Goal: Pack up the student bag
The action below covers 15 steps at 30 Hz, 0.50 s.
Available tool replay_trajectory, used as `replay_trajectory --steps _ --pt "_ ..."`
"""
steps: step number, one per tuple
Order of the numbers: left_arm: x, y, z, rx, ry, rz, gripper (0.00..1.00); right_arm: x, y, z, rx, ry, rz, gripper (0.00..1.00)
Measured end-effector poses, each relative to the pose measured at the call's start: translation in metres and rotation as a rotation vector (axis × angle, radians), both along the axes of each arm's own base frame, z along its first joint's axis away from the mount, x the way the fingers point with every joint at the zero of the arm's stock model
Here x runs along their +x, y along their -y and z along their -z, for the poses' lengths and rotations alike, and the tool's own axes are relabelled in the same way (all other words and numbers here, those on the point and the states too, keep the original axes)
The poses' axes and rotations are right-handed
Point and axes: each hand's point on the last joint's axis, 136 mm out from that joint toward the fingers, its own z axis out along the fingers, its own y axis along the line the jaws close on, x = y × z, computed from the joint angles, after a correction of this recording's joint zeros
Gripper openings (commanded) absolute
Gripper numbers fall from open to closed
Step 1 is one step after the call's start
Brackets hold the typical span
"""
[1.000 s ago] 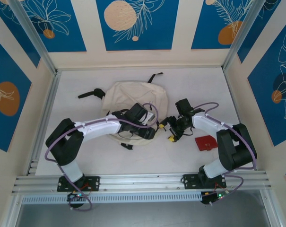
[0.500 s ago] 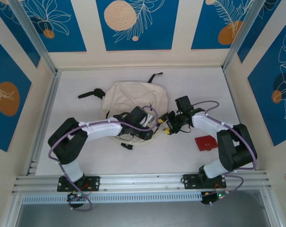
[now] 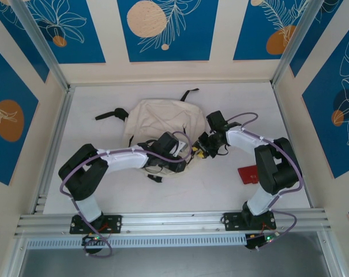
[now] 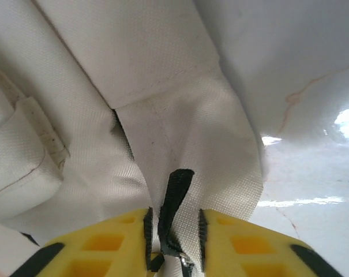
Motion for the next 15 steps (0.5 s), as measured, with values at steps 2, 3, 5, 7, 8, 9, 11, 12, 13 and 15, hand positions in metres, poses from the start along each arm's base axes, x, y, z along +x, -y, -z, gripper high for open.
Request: replay_trajectory --steps 2,3,5,7,8,9,11,12,13,15 --pt "0.000 0.000 0.000 -0.001 0.000 0.000 0.32 0.002 0.000 0.000 -0.024 0.015 -0.023 0.10" --pt "0.000 0.000 0.000 -0.001 0.000 0.000 0.34 0.003 0.000 -0.001 -0.034 0.026 -0.038 0.06" --pt "-0.001 0.001 -0.001 -0.008 -0.009 -0.004 0.40 0.006 -0.003 -0.005 -0.053 0.056 -0.074 0.01" --pt "-0.002 0.002 -0.003 -0.019 -0.019 -0.008 0.44 0.007 -0.009 -0.010 -0.055 0.086 -0.120 0.00" --pt "-0.003 0.003 -0.004 -0.025 -0.025 -0.008 0.46 0.006 -0.012 -0.011 -0.056 0.100 -0.146 0.00" --pt "-0.004 0.003 -0.005 -0.029 -0.028 -0.007 0.47 0.005 -0.016 -0.013 -0.056 0.111 -0.170 0.00" --pt "-0.004 0.004 -0.006 -0.036 -0.034 -0.013 0.46 0.002 -0.023 -0.015 -0.052 0.129 -0.217 0.00" --pt "-0.004 0.004 -0.006 -0.036 -0.034 -0.016 0.44 -0.001 -0.027 -0.016 -0.048 0.136 -0.238 0.00" --pt "-0.004 0.004 -0.006 -0.037 -0.036 -0.020 0.43 -0.002 -0.029 -0.016 -0.044 0.138 -0.252 0.00" --pt "-0.002 0.005 -0.006 -0.042 -0.037 -0.031 0.40 -0.006 -0.034 -0.017 -0.025 0.141 -0.277 0.00"
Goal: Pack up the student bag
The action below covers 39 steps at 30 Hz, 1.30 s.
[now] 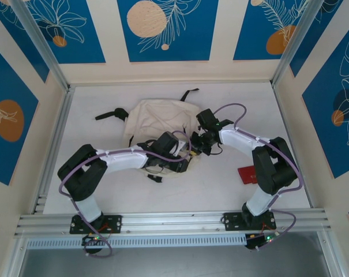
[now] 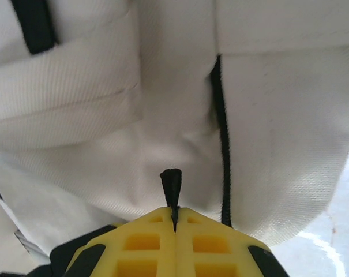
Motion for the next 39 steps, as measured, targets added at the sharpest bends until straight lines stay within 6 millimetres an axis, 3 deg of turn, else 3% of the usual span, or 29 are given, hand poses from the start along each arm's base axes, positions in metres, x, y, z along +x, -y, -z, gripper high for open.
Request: replay_trajectory --steps 9,19,27,30,35,39 --pt "0.003 -0.004 0.018 -0.052 0.023 -0.069 0.30 -0.024 -0.003 -0.002 0.089 -0.021 -0.030 0.00" --pt "0.006 -0.005 0.022 -0.090 0.042 -0.110 0.21 -0.049 -0.015 0.007 0.130 -0.077 -0.079 0.00" --pt "0.006 -0.006 0.023 -0.091 0.034 -0.121 0.19 -0.049 -0.007 0.004 0.114 -0.068 -0.052 0.00" --pt "0.005 -0.007 0.024 -0.086 0.025 -0.129 0.17 -0.035 0.005 -0.004 0.095 -0.048 -0.014 0.00" --pt "0.003 -0.011 0.027 -0.064 -0.001 -0.145 0.15 0.015 0.023 -0.024 0.079 0.039 0.057 0.00" --pt "0.000 -0.014 0.030 -0.045 -0.018 -0.149 0.15 0.052 0.030 -0.027 0.059 0.092 0.091 0.00"
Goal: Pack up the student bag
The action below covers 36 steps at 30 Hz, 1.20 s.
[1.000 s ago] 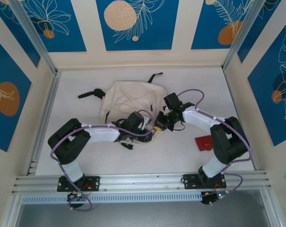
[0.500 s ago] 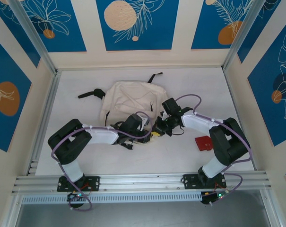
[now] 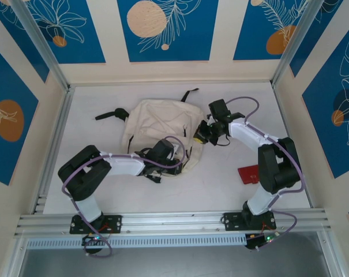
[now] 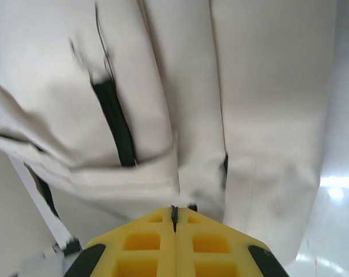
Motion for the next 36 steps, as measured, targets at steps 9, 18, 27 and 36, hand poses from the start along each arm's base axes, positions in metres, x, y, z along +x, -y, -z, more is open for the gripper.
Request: replay_trajectory --steps 9,18,27,36 --pt "-0.002 -0.002 0.001 0.011 -0.009 0.000 0.16 0.018 0.001 0.012 -0.082 0.009 -0.035 0.12" --pt "-0.004 -0.004 0.002 0.026 -0.023 0.000 0.15 -0.040 -0.040 0.028 -0.175 -0.024 -0.283 0.39" --pt "-0.004 -0.005 0.001 0.025 -0.030 -0.009 0.11 -0.063 -0.045 0.036 -0.191 -0.069 -0.352 0.27" --pt "-0.004 -0.006 0.001 0.025 -0.032 -0.023 0.08 -0.064 -0.044 0.043 -0.200 -0.088 -0.353 0.30"
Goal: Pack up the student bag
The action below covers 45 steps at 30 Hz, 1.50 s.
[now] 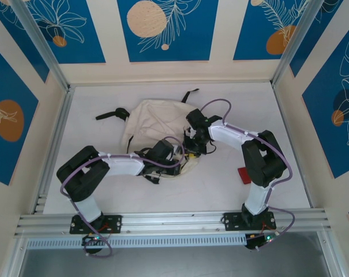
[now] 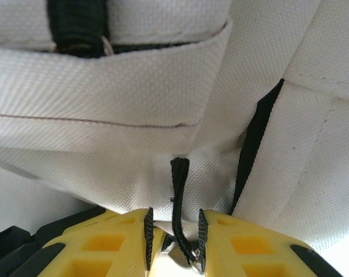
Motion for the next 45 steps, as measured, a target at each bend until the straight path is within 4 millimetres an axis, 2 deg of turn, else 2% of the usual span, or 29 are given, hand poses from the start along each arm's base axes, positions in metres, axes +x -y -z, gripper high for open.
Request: replay_trajectory --steps 8,14,18,27,34,45 --pt "-0.001 -0.002 0.000 0.003 0.002 -0.006 0.06 -0.001 0.000 0.016 -0.023 -0.027 -0.002 0.28" --pt "-0.001 -0.003 0.000 0.003 -0.003 -0.012 0.05 0.000 0.003 0.022 -0.043 -0.015 -0.009 0.08" --pt "-0.002 -0.003 0.001 0.006 -0.005 -0.012 0.04 0.004 0.007 0.025 -0.068 0.011 -0.002 0.00" --pt "-0.005 -0.008 0.002 0.029 -0.017 -0.010 0.04 0.020 0.012 0.018 -0.083 0.100 0.042 0.00" --pt "-0.005 -0.009 0.002 0.032 -0.012 -0.006 0.04 0.024 0.014 0.018 -0.084 0.109 0.059 0.00" --pt "-0.005 -0.009 0.002 0.033 -0.006 -0.001 0.03 0.034 0.031 0.016 -0.145 0.146 0.117 0.00"
